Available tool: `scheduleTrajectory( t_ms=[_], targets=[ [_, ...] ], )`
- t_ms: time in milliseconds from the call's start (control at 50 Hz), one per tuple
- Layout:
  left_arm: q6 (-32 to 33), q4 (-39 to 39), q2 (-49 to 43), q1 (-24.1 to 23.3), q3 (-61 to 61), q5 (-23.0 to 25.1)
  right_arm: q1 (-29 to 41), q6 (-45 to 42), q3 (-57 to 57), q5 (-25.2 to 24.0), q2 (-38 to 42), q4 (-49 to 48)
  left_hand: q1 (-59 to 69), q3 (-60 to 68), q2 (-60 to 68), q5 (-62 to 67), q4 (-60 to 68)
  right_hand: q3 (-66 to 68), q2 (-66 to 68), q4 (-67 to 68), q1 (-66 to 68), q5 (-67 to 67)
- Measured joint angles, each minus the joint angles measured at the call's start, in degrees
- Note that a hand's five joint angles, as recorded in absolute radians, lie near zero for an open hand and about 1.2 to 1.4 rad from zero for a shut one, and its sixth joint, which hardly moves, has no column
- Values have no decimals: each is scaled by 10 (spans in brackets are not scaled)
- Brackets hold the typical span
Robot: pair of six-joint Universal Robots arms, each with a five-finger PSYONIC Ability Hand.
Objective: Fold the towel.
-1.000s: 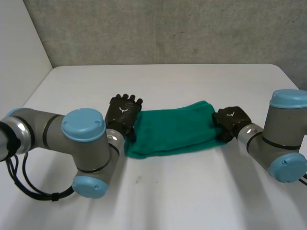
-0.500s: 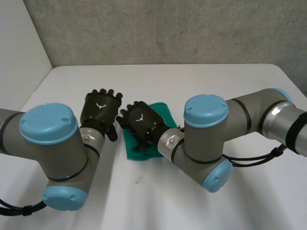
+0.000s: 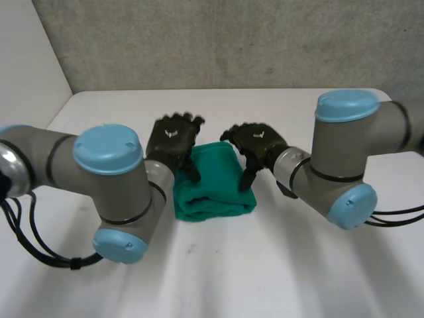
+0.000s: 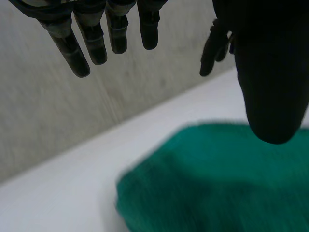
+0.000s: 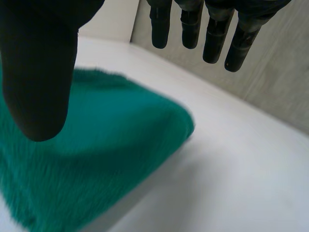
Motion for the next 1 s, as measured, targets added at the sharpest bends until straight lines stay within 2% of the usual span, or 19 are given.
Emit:
scheduleTrajectory(
  t_ms=[200, 320, 480, 600, 640, 660, 720, 780, 900, 940, 1000],
  targets=[
    [9, -72, -50, 40, -10, -33, 2, -10, -88, 14, 109, 62, 0, 0, 0, 0, 0, 0, 0, 0, 0, -5],
    [35, -85, -48, 51, -23, -34, 4, -13, -101, 23, 115, 77, 0, 0, 0, 0, 0, 0, 0, 0, -5, -5],
    [59, -83, -17, 41, -21, -30, 9, -11, -98, 27, 87, 80, -2, -1, -1, -2, -1, 0, 0, 0, -5, -7],
    [58, -81, 66, 36, -11, -27, 0, 0, -80, 84, 0, 73, -2, -1, -1, -2, -1, 0, 0, 0, -5, -7],
    [54, -84, 117, 43, -7, -22, -14, 6, -64, 129, -57, 61, -2, -1, -1, -2, -1, 0, 0, 0, -5, -7],
    [54, -84, 117, 43, -7, -22, -14, 6, -64, 129, -57, 61, -2, -1, -1, -2, -1, 0, 0, 0, -5, -7],
    [43, -96, 181, 61, -3, -17, -39, 9, -34, 183, -134, 38, -2, -1, -1, -3, -2, 0, 0, 0, -5, -7],
    [28, -119, 231, 82, 1, -13, -64, 10, -1, 209, -199, 22, -2, -1, -1, -4, -2, 0, 0, 0, -5, -7],
    [-4, -164, 283, 109, 5, -4, -97, 10, 47, 210, -268, 9, -2, -1, -1, -4, -2, 0, 0, 0, -5, -7],
    [-31, -201, 309, 129, 5, 14, -115, 10, 82, 179, -298, 6, -2, -8, -6, -4, -4, 0, 0, 0, -5, -7],
    [-41, -216, 317, 138, 3, 27, -119, 10, 92, 161, -305, 6, -2, -8, -7, -4, -6, 0, 0, 0, -5, -7]
  ],
)
